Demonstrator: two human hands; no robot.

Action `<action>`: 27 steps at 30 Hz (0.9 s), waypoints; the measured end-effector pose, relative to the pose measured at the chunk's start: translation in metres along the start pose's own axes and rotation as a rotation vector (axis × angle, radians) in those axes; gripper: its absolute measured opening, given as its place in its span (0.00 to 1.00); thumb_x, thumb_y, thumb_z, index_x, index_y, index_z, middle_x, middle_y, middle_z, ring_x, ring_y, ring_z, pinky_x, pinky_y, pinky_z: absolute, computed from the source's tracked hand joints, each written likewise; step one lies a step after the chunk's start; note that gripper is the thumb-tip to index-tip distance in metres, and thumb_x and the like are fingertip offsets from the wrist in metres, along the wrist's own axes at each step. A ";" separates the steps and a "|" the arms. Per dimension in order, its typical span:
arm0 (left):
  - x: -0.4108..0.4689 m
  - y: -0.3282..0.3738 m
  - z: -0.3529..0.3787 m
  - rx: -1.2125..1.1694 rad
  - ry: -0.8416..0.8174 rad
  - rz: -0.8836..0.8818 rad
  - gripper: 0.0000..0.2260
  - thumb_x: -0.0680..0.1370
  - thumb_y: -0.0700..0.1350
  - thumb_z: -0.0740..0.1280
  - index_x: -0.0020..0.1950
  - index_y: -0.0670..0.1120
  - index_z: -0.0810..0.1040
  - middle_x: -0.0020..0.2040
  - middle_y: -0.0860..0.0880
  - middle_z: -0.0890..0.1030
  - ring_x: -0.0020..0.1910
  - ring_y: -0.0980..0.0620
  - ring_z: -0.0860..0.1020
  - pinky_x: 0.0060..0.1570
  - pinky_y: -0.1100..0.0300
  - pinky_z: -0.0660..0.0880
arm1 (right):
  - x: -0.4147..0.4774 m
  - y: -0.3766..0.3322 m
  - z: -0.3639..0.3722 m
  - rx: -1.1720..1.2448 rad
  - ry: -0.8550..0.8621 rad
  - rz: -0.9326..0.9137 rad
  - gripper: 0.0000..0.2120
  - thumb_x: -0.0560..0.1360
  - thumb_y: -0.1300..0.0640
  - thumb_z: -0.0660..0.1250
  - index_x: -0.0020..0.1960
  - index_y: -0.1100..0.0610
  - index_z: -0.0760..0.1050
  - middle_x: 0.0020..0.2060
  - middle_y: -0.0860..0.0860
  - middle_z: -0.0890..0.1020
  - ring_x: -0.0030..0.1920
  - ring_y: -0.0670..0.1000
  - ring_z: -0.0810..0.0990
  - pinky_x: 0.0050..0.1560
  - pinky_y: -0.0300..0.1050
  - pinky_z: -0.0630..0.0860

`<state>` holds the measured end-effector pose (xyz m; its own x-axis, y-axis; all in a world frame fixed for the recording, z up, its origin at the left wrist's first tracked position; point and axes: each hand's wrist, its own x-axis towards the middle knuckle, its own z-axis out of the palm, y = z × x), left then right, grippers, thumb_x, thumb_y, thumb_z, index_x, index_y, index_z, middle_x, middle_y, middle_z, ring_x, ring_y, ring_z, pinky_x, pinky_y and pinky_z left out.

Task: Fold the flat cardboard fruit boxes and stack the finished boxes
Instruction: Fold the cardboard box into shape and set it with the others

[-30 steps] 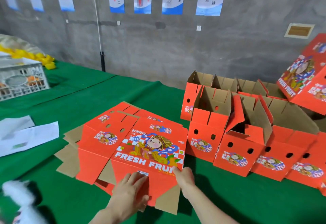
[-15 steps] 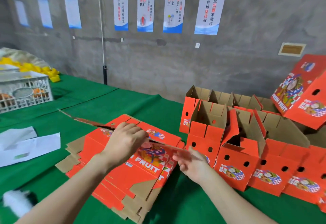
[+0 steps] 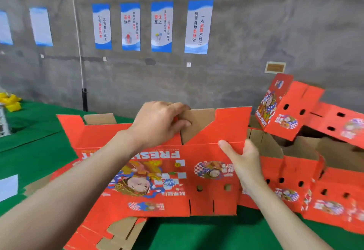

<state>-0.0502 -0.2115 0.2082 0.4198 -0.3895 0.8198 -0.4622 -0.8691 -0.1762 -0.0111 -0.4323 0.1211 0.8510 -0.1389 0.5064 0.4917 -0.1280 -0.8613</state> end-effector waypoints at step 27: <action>-0.088 0.095 0.152 -1.409 -0.065 -1.153 0.13 0.70 0.42 0.70 0.53 0.40 0.77 0.44 0.39 0.84 0.37 0.44 0.83 0.34 0.54 0.80 | -0.055 0.056 -0.248 -0.489 0.585 0.090 0.27 0.69 0.64 0.75 0.65 0.62 0.70 0.61 0.59 0.73 0.60 0.55 0.73 0.62 0.50 0.70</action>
<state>-0.0126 -0.3062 0.0369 0.9810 0.1116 0.1586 -0.1771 0.1818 0.9672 -0.0759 -0.6757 0.0551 0.5807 -0.6491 0.4914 0.1719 -0.4923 -0.8533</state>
